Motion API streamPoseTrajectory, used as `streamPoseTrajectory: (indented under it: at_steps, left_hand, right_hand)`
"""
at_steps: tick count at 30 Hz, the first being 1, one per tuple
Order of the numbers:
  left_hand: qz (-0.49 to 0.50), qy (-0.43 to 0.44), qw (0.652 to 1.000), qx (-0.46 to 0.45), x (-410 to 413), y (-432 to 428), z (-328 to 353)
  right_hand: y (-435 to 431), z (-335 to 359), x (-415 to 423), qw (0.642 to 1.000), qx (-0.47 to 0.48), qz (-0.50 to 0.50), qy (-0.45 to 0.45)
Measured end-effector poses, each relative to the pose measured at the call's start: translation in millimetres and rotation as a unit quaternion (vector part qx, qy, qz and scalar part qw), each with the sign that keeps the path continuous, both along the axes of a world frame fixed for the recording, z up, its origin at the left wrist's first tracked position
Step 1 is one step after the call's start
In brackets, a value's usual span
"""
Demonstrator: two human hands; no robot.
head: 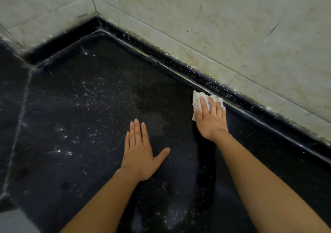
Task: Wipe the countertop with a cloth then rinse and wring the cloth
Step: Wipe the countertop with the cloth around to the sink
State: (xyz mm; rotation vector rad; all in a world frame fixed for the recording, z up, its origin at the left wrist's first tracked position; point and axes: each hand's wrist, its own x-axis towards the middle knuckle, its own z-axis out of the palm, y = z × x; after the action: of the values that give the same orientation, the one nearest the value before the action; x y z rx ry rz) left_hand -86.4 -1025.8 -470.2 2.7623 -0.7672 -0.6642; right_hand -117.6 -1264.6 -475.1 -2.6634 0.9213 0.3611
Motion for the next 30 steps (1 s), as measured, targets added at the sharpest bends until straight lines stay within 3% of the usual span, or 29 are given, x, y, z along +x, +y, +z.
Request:
streamPoseTrajectory:
  at_steps: [6,14,20,24,30]
  left_hand:
    - [-0.017,0.066,0.992,-0.105,4,19,6]
    - [-0.027,-0.058,0.991,-0.115,-27,116,4]
    - [-0.06,-0.087,0.99,-0.089,-52,169,-2]
    - [-0.091,-0.077,0.992,-0.048,-65,194,-2]
    - [-0.109,-0.089,0.986,-0.084,-94,210,-13]
  right_hand:
    - [45,4,-6,1.0,0.007,-0.012,0.018]
    - [150,6,4,0.996,0.009,0.087,0.006]
    - [202,8,-37,0.99,0.014,0.138,0.017]
    - [196,12,-86,0.997,0.009,0.067,0.032]
    - [179,19,-175,0.991,0.04,-0.118,0.05]
